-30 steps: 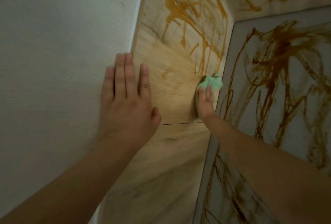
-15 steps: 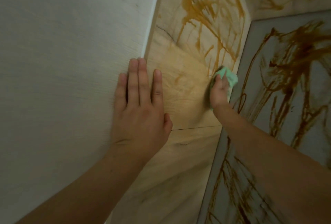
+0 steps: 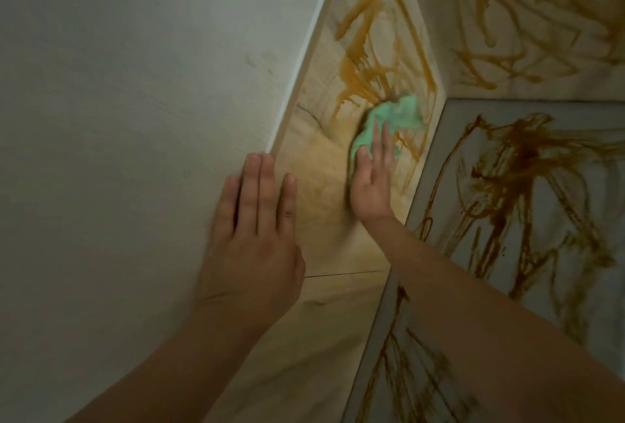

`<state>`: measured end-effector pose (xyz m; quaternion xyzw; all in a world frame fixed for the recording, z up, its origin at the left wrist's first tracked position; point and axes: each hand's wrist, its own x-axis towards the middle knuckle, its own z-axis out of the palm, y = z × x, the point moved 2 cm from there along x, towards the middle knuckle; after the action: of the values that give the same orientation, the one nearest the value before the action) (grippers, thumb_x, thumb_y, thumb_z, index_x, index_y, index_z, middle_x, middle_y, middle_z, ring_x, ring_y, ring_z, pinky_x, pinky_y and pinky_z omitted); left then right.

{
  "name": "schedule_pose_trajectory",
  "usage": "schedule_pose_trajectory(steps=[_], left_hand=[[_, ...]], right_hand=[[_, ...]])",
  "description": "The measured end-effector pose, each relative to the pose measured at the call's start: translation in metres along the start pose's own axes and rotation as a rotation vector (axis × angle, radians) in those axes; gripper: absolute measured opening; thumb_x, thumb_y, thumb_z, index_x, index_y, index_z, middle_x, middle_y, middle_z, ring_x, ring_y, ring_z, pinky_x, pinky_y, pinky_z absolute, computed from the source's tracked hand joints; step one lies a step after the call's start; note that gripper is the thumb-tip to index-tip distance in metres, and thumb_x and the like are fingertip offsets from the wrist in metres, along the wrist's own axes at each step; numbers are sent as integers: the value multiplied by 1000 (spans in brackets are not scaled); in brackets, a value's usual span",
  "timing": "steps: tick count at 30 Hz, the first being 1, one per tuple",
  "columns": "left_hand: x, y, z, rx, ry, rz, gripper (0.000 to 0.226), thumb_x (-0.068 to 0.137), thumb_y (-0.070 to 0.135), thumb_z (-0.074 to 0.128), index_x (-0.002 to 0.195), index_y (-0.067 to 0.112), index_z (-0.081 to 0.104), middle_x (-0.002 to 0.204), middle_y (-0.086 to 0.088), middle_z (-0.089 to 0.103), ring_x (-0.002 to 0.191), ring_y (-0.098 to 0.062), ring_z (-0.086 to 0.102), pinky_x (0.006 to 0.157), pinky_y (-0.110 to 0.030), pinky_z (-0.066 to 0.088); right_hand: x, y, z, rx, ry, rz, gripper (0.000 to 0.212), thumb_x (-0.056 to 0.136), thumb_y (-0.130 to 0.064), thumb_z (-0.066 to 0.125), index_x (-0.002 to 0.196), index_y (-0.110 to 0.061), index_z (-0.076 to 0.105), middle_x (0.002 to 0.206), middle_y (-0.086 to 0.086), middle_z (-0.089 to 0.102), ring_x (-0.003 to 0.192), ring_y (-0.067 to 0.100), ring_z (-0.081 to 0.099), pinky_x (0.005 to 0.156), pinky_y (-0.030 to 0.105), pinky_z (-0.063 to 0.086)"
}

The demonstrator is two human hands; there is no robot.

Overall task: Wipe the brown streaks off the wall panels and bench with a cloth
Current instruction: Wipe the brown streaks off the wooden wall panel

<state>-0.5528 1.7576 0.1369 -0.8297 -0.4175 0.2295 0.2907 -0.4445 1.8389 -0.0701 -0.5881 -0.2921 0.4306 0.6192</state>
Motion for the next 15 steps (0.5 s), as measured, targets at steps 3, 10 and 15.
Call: schedule_pose_trajectory(steps=[3, 10, 15], left_hand=[[-2, 0, 5, -15, 51, -8, 92, 86, 38, 61, 159, -4, 24, 166, -34, 0, 157, -46, 1, 126, -60, 7], [0, 0, 7, 57, 19, -33, 88, 90, 39, 56, 160, -1, 23, 166, -34, 2, 157, -46, 3, 127, -57, 1], [0, 1, 5, 83, 29, -40, 84, 94, 42, 53, 160, 0, 24, 166, -33, 4, 157, -45, 5, 127, -57, 3]], right_hand=[[28, 54, -12, 57, 64, 294, 55, 112, -49, 21, 164, -36, 12, 174, -8, 3, 159, 14, -4, 123, 33, -2], [55, 168, -23, 73, 118, 809, 64, 110, -57, 18, 166, -26, 14, 174, 4, 10, 160, 26, 9, 129, 47, 5], [58, 137, -27, 143, 132, 873, 60, 110, -53, 22, 166, -32, 16, 173, 4, 12, 158, 29, 13, 128, 48, 7]])
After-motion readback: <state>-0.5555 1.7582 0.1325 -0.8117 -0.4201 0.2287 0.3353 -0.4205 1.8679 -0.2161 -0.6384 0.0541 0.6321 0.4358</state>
